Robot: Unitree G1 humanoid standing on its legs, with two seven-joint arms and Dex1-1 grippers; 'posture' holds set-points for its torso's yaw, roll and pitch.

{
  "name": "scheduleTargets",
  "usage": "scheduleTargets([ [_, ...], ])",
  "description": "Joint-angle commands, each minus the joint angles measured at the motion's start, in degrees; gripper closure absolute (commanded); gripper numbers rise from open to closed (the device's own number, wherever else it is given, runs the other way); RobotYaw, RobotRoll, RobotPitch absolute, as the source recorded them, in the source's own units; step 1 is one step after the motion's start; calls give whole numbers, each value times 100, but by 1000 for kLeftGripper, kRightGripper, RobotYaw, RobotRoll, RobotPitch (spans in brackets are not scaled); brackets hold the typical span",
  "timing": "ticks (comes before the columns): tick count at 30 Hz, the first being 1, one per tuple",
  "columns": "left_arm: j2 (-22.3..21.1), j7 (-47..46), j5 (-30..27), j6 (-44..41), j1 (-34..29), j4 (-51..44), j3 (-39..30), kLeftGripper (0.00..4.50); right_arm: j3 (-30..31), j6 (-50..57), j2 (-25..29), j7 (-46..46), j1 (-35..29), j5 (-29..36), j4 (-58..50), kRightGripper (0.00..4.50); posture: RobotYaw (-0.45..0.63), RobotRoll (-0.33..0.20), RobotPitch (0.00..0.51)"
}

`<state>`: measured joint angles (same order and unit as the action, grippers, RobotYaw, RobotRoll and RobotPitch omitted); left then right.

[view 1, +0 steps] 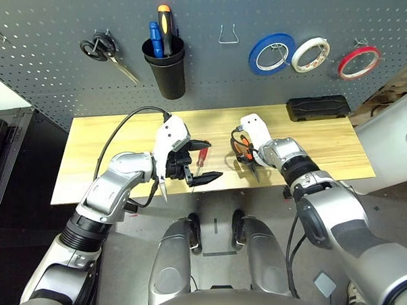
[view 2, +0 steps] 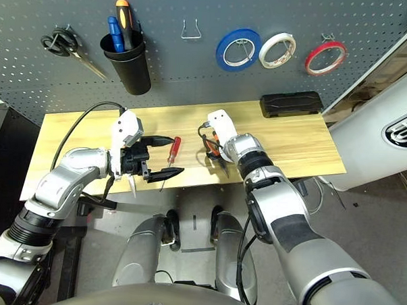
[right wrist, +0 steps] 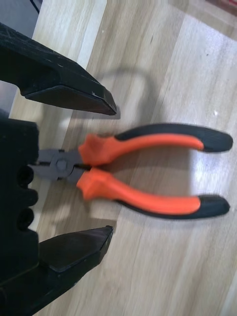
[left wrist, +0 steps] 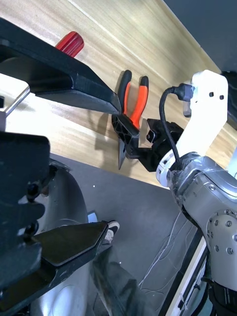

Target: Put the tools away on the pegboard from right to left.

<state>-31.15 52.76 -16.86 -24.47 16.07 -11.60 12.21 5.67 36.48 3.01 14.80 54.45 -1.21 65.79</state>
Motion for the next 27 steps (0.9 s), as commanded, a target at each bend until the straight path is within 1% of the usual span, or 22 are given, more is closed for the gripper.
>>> scheduleTargets([
  [1, -21, 17, -69, -51, -115, -175, -17, 0, -111, -139, -70, -91, -3, -30, 278, 15, -34, 0, 244],
  [3, -21, 4, -74, -60, -136, -210, -44, 0, -134, -230, -85, -117, 9, -37, 363, 15, -25, 0, 244],
  [5, -22, 3, -68, -64, -149, -229, -65, 0, -150, -298, -99, -139, 18, -53, 429, 386, -25, 0, 244],
  [7, -20, -3, -57, -64, -151, -232, -81, 0, -154, -326, -114, -135, 25, -79, 477, 939, -25, 0, 244],
  [11, -14, -33, -45, -52, -169, -270, -104, 0, -210, -385, -137, -169, 21, -90, 548, 2348, -13, 0, 242],
  [12, -15, -34, -43, -50, -163, -268, -107, 0, -219, -410, -136, -177, 15, -102, 566, 2441, -13, 0, 242],
  [18, -28, -72, -35, -30, -152, -266, -142, 0, -272, -471, -103, -162, -31, -123, 587, 2441, 1, 0, 234],
  [21, -11, -96, -56, -2, -153, -270, -192, 0, -257, -681, 32, -38, -44, -140, 362, 2441, 3, 0, 229],
  [24, 5, -102, -65, 60, -155, -258, -240, 0, -171, -711, 177, 251, -141, -159, -9, 2441, -1, 0, 227],
  [25, 12, -103, -58, 117, -156, -252, -266, 0, -83, -711, 271, 513, -264, -167, -303, 2441, -1, 0, 227],
  [27, 41, -99, -120, 206, -144, -261, -374, 0, 78, -476, 529, 1042, -646, -118, -1259, 2441, -10, 0, 224],
])
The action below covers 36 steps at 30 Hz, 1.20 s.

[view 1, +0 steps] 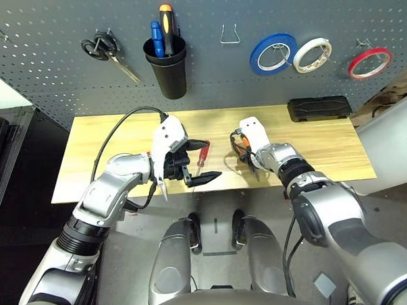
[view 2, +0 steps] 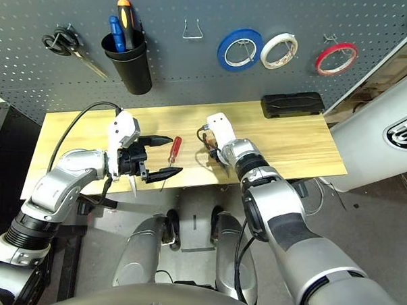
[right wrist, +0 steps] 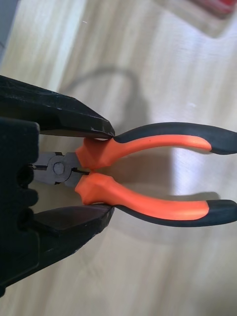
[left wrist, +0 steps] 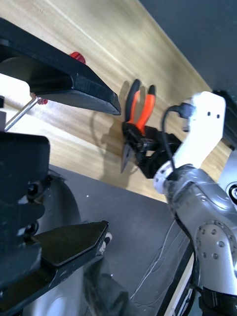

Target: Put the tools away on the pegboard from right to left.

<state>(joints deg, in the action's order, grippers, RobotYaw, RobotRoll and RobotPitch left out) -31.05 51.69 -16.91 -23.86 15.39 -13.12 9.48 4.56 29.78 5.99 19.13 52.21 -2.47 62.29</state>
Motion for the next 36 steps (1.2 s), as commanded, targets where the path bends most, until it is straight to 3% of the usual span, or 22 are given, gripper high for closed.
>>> scheduleTargets([
  [1, 27, 28, -122, 211, -73, -119, -130, 0, 235, 326, 348, 838, -616, 62, -1387, 2441, -10, 0, 224],
  [6, -134, 137, -368, 215, 11, -276, -448, 0, 306, 919, 1063, 1664, -1543, 398, -4124, 2441, -26, 0, 220],
  [14, -437, 196, -752, 39, 13, -691, -805, 0, -111, 691, 1673, 2352, -1945, 1127, -6044, 2441, -34, 0, 217],
  [22, -318, -112, -977, 99, 113, -825, -1149, 0, -542, 205, 1614, 2289, -1516, 1641, -6247, 2441, -17, 0, 197],
  [27, -295, -199, -1049, 200, 77, -917, -1271, 0, -764, -351, 1180, 1950, -1155, 1824, -6012, 2441, -13, 0, 190],
  [36, -425, -339, -1265, 104, -58, -1203, -1551, 0, -646, -2502, 439, 1060, -583, 1223, -5078, 2441, 13, 0, 182],
])
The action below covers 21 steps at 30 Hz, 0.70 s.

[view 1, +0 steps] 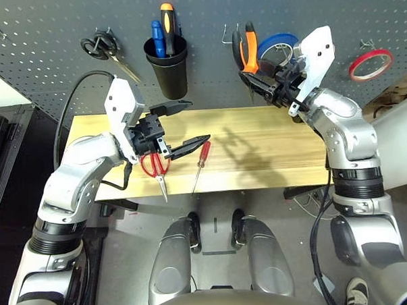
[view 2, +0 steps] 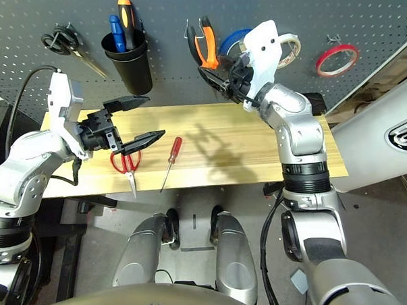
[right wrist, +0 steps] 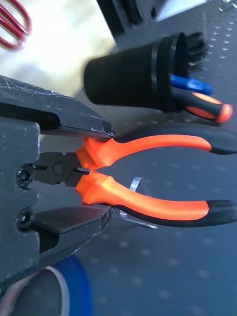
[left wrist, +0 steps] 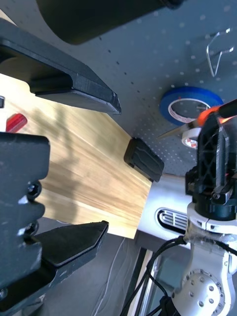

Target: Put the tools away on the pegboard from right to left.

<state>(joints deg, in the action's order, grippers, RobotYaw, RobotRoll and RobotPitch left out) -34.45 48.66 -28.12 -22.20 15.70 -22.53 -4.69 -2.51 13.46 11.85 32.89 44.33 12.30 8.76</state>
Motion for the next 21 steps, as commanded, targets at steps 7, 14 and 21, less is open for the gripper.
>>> scheduleTargets([
  [7, -183, -126, -198, -160, -150, -403, -187, 0, 164, -2236, -518, -940, 782, -699, 1145, 2441, 34, 0, 177],
  [14, -251, -138, -207, -196, -157, -429, -172, 0, 188, -3035, -774, -1592, 1284, -1019, 1942, 2441, 33, 0, 176],
  [21, -335, -125, -252, -268, -199, -490, -216, 0, 208, -3795, -888, -2171, 1777, -1319, 2867, 2441, 41, 0, 184],
])
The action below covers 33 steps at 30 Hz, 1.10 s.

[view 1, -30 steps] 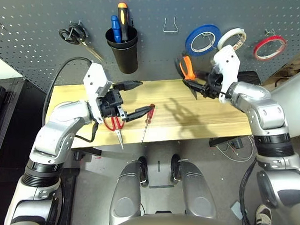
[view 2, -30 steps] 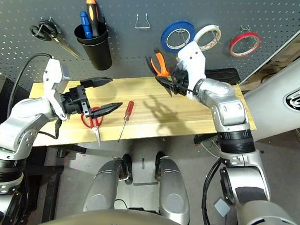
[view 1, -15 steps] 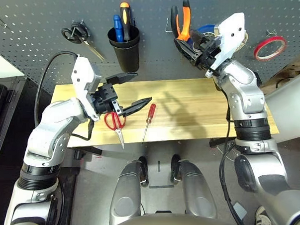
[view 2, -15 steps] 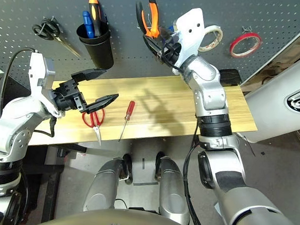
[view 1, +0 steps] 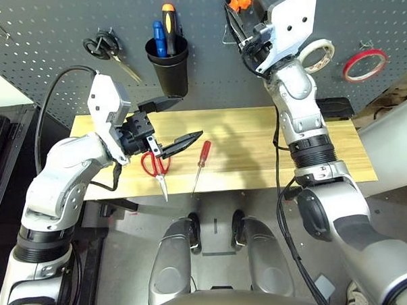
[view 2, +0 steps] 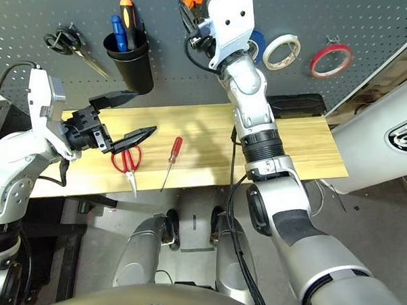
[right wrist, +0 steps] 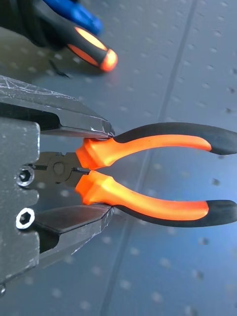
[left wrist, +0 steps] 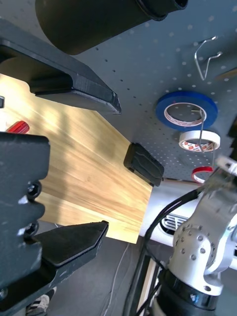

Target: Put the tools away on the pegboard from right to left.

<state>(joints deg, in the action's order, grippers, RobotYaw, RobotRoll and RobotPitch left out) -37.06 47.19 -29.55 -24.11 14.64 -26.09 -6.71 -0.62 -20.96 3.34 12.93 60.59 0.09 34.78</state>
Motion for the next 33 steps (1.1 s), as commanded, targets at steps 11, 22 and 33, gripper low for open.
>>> scheduleTargets([
  [11, -122, -22, -166, -205, -102, -229, -13, 0, -56, -845, -156, -641, 614, -156, 1550, 2441, 51, 0, 191],
  [22, -94, -35, -151, -154, -209, -248, -17, 0, -37, -1012, -185, -793, 795, -196, 2230, 2441, 65, 0, 197],
  [33, -55, -65, -134, -120, -217, -215, 19, 0, -44, -898, -178, -869, 783, -222, 2593, 2441, 67, 0, 197],
])
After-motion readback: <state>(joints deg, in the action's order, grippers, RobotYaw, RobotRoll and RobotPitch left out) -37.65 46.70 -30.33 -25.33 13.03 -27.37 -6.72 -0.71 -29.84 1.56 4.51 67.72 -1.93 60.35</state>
